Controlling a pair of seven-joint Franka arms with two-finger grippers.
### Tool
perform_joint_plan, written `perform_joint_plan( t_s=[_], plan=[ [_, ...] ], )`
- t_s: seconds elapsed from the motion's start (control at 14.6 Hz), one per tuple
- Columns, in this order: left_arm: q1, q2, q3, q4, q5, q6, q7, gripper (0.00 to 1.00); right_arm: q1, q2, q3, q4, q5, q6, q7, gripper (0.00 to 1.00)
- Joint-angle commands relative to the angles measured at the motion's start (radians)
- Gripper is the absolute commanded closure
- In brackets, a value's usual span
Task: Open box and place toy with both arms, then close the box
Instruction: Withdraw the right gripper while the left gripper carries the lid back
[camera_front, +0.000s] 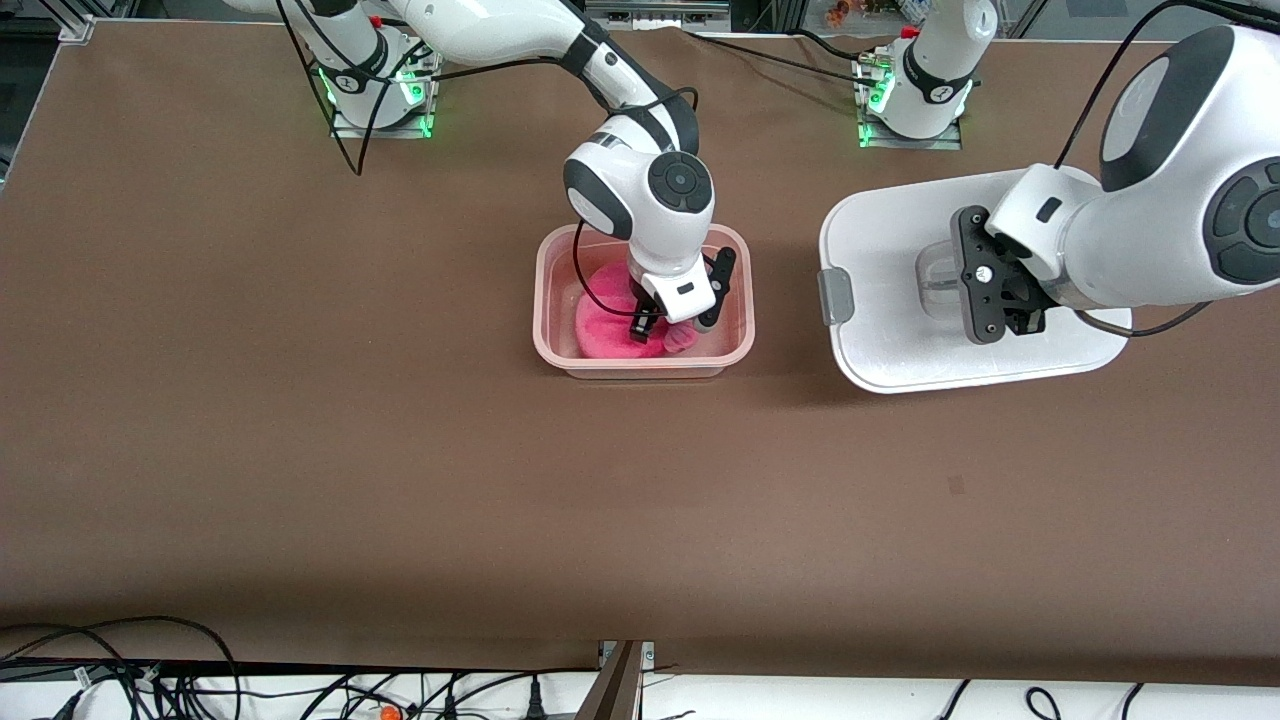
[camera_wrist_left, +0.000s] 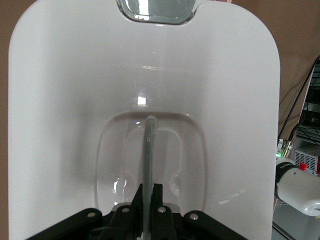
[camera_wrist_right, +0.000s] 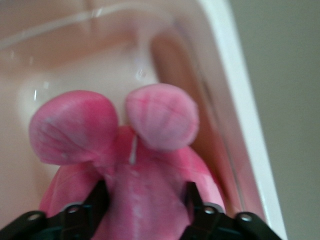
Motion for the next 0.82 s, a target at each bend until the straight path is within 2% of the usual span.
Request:
perform_joint_plan(
  t_s=[0.0, 0.14, 0.27, 0.41, 0.62, 0.69, 0.76],
  plan=[
    [-0.011, 0.005, -0.003, 0.029, 0.028, -0.021, -0.003, 1.0, 0.003, -0.004, -0.005, 0.011, -0.008, 0.005, 0.065, 0.0],
    [-0.011, 0.005, -0.003, 0.029, 0.028, -0.023, -0.001, 1.0, 0.003, -0.062, -0.034, 0.013, -0.009, -0.062, 0.069, 0.0],
    [-0.009, 0.005, -0.001, 0.028, 0.023, -0.023, 0.0, 1.0, 0.0, -0.134, -0.132, 0.02, -0.005, -0.142, 0.066, 0.0],
    [-0.011, 0.005, -0.001, 0.028, 0.023, -0.023, -0.001, 1.0, -0.034, -0.206, -0.206, 0.019, 0.014, -0.135, 0.072, 0.0],
    [-0.012, 0.008, -0.001, 0.026, 0.02, -0.023, 0.002, 1.0, -0.127, -0.296, -0.216, 0.013, 0.107, -0.172, 0.054, 0.0],
    [-0.017, 0.013, -0.003, 0.023, -0.005, -0.023, 0.005, 1.0, -0.138, -0.32, -0.232, 0.011, 0.114, -0.217, 0.054, 0.0],
    [-0.014, 0.018, -0.002, -0.013, -0.091, -0.021, 0.008, 1.0, -0.149, -0.346, -0.26, 0.013, 0.121, -0.263, 0.036, 0.0]
  ],
)
